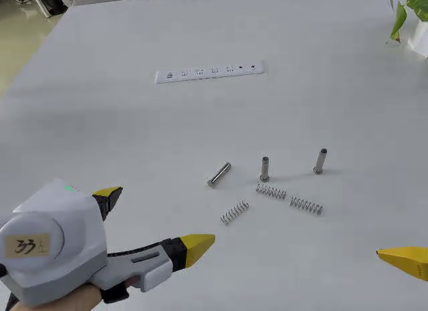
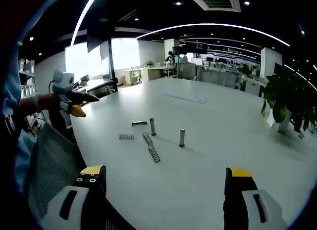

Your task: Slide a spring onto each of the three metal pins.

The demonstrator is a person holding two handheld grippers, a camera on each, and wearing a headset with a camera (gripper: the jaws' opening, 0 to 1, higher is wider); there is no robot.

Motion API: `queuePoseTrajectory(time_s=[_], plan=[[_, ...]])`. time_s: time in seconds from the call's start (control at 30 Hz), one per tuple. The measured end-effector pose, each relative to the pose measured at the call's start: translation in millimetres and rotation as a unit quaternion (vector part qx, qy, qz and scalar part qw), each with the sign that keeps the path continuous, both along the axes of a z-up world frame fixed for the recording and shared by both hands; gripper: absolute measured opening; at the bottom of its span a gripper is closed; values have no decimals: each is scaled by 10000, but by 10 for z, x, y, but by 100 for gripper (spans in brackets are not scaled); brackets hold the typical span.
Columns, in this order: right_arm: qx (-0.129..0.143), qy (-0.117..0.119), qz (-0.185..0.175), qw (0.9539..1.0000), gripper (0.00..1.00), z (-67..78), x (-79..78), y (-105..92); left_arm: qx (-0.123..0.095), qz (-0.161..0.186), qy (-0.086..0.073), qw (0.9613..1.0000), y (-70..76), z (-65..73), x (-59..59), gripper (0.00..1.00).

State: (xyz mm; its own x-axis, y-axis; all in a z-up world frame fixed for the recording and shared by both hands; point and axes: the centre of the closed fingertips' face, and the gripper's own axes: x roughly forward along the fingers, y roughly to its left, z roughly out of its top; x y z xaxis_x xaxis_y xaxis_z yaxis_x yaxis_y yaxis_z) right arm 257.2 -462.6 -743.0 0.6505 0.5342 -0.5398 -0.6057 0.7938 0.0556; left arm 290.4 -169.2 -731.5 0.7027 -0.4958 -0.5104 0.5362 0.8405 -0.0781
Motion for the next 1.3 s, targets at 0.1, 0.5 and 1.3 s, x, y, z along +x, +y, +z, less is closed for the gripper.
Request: queuePoseTrajectory(time_s=[0.1, 0.5, 1.3], plan=[[33, -14, -16, 10000, 99, 12, -4, 3, -36, -97, 67, 9999, -18, 3, 37, 96], [-20, 38, -80, 10000, 99, -43, -28, -49, 508, -730, 307, 9956, -96, -117, 224, 97], [116, -64, -73, 9999, 99, 1, 7, 54, 864, -1450, 678, 9833, -271, -304, 567, 94]])
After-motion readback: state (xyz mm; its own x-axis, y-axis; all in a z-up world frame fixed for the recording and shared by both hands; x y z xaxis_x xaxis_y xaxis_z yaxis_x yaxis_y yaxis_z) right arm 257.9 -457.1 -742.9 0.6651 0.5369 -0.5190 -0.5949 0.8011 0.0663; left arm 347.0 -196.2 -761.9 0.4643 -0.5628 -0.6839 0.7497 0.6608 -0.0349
